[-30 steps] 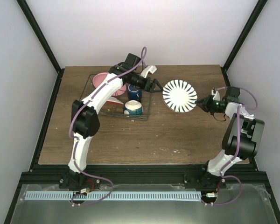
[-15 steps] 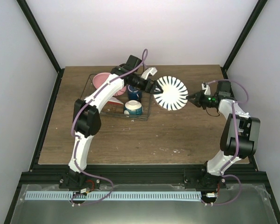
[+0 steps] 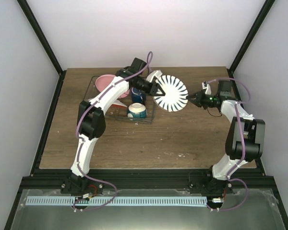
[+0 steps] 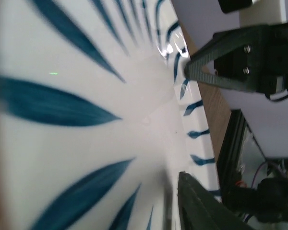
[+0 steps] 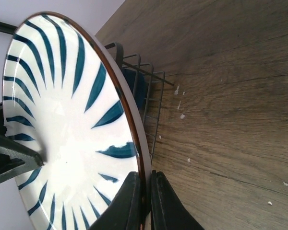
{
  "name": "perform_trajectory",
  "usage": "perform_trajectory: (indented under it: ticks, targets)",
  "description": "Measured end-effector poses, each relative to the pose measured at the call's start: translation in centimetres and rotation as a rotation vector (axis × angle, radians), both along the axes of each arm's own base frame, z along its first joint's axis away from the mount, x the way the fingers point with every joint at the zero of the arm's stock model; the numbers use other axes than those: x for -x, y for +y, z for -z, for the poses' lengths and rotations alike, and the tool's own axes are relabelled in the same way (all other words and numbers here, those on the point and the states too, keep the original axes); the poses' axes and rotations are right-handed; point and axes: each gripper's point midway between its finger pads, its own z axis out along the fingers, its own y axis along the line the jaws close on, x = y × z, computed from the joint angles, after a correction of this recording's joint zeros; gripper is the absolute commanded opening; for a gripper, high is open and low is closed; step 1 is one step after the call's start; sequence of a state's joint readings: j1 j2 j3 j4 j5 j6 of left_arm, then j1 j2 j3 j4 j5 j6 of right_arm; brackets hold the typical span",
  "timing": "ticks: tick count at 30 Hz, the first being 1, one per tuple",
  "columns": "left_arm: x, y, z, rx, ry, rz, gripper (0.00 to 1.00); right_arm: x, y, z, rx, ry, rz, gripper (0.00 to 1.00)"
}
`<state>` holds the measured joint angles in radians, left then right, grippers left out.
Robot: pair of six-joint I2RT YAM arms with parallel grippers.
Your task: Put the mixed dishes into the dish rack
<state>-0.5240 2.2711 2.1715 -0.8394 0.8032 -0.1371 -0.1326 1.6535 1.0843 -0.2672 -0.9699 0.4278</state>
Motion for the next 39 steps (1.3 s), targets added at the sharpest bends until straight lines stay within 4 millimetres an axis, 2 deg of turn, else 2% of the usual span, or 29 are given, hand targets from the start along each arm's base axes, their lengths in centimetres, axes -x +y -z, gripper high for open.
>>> perform_trajectory:
  ticks: [2,6,13,16,23,25,29,33,36,39]
  targets:
    - [-0.1,0.1,0.0,0.000,0.006,-0.007,0.18,0.0,0.0,0.1,-0.001,-0.001,-0.003,0.01]
    - [-0.3,0.2,-0.5,0.024,0.037,-0.023,0.02,-0.1,0.2,0.2,0.017,-0.029,-0.021,0.01]
    - [-0.4,0.2,-0.5,0.020,0.035,-0.030,0.00,-0.2,0.3,0.8,0.036,-0.048,-0.040,0.05]
    - [-0.5,0.2,-0.4,0.014,0.032,-0.034,0.00,-0.3,0.4,1.0,0.033,-0.047,-0.046,0.14]
    - [-0.7,0.5,0.2,-0.023,-0.006,-0.034,0.00,-0.2,0.8,1.4,-0.012,-0.025,-0.067,0.42]
    - [-0.9,0.9,0.4,-0.038,-0.011,-0.042,0.00,-0.2,1.0,1.4,-0.020,-0.031,-0.080,0.52]
    - [-1.4,1.9,0.2,-0.057,-0.035,-0.063,0.00,-0.1,1.1,1.6,-0.030,-0.027,-0.096,0.63]
    - [-1.7,3.1,-1.8,-0.061,-0.086,-0.085,0.00,-0.3,1.1,1.8,-0.020,-0.029,-0.107,0.68]
    - [-1.4,3.6,-4.2,-0.049,-0.136,-0.089,0.00,-0.8,0.9,2.1,-0.003,-0.027,-0.106,0.68]
    - [-0.3,4.3,-6.8,-0.045,-0.197,-0.084,0.00,-1.5,0.7,3.2,0.008,-0.002,-0.100,0.68]
